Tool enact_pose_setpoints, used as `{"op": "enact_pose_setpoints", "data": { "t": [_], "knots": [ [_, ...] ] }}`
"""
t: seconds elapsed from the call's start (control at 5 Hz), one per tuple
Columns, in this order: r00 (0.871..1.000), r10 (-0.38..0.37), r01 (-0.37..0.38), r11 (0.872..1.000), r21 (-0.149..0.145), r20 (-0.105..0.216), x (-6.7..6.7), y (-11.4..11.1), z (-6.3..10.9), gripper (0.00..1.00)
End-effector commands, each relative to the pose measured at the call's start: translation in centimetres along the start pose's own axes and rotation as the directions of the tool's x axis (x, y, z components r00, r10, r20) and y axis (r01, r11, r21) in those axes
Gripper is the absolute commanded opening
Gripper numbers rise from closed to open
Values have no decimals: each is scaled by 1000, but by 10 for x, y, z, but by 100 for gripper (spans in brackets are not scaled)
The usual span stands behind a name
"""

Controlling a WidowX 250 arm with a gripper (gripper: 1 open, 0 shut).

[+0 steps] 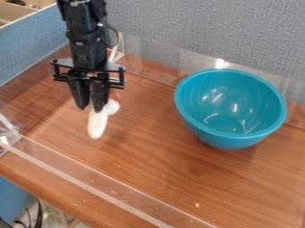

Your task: Remove the mushroom from inside the blue bowl and put it on the table

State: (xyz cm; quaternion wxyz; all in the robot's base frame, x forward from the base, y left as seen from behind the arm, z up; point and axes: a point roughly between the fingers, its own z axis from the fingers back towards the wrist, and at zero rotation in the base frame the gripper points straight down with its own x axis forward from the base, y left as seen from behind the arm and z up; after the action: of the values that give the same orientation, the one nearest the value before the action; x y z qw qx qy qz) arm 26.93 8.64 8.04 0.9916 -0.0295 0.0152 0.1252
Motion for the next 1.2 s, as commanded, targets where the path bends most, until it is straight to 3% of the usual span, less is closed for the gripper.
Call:
{"op": "enact_pose_setpoints", "data": {
  "t": [0.0, 0.2, 1.0],
  "knots": [
    [1000, -16, 16, 1000, -1, 26, 2, -5, 5, 0],
    [1000, -13, 13, 1000, -15, 28, 0, -9, 5, 100],
    [996, 68, -64, 996, -69, 57, -1, -12, 4, 100]
  ]
}}
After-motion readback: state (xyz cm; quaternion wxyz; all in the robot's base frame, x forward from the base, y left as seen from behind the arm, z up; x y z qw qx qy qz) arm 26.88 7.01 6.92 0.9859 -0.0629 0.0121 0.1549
